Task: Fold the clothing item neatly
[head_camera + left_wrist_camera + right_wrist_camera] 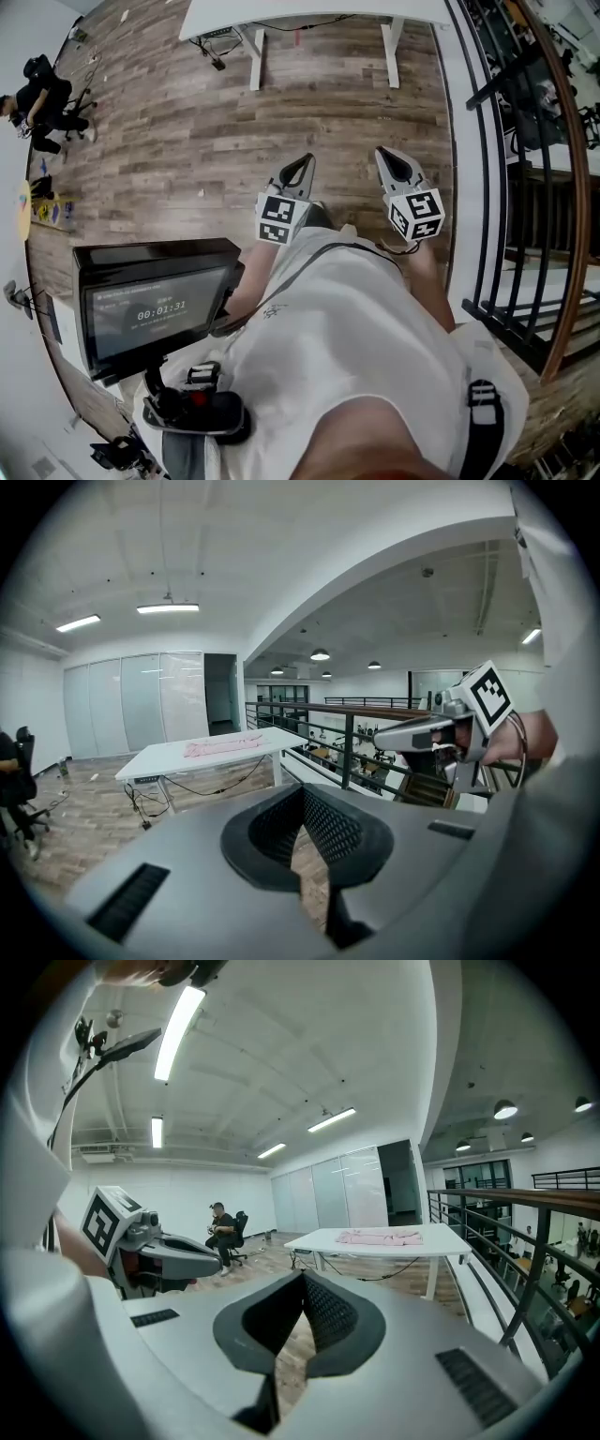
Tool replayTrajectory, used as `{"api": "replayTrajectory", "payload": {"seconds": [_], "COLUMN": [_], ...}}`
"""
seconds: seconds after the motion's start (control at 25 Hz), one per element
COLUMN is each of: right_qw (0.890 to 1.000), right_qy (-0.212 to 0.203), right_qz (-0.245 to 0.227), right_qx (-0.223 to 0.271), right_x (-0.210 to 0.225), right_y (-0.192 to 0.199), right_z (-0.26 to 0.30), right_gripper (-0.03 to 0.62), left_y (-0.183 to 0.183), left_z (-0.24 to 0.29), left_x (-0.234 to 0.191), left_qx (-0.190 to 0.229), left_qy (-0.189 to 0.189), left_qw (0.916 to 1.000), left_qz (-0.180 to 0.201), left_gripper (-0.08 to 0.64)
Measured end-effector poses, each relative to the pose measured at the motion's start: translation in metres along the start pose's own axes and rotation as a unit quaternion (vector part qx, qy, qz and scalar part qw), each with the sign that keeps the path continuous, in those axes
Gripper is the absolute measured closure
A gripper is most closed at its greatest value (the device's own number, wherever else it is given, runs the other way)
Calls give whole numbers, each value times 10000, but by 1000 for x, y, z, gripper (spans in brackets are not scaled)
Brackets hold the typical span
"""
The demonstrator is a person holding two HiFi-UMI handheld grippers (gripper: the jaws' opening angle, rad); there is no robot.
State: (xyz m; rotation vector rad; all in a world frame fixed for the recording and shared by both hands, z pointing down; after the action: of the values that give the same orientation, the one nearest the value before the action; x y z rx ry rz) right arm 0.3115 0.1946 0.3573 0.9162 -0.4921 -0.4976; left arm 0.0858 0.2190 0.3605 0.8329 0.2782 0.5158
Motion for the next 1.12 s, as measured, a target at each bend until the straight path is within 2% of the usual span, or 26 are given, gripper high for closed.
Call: {"api": "replayTrajectory", "payload": {"seconds": [0.2, 0.4, 0.6, 0.72, 1.12], "right_qw": [9999, 9998, 9990, 9974, 9944], "right_qy": [-15, 64, 348, 588, 741], "right_qz": [-29, 62, 248, 289, 312], "right_qx": [134, 162, 134, 291, 690], "right_x": [-10, -25, -50, -67, -69], "right_y": [-1, 5, -8, -18, -29], "right_z": [-12, -26, -27, -26, -24], "right_gripper": [589, 589, 589, 589, 589], "left_y": [1, 6, 1, 4, -1], "left_z": [-19, -25, -33, -45, -45], "left_x": [6, 7, -12, -24, -51], "left_qx": [42, -22, 60, 207, 526], "left_qy": [-94, 62, 300, 370, 163], "left_qw": [9999, 9999, 9995, 9991, 9985], "left_qz": [20, -102, -103, -71, 39], "left_gripper": [558, 558, 558, 558, 558]}}
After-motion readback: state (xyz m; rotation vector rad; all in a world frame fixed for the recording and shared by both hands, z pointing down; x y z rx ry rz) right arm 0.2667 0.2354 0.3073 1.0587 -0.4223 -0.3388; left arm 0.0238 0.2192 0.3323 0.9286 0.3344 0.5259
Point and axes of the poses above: the fingertips, and each gripper's own axes: z forward along the fingers, x to its right, y out of its underside, the point moved 8 cm from there along -z, backward along the fingers, and after that the axes turned 12 degrees about -x, right-handed, at the moved point
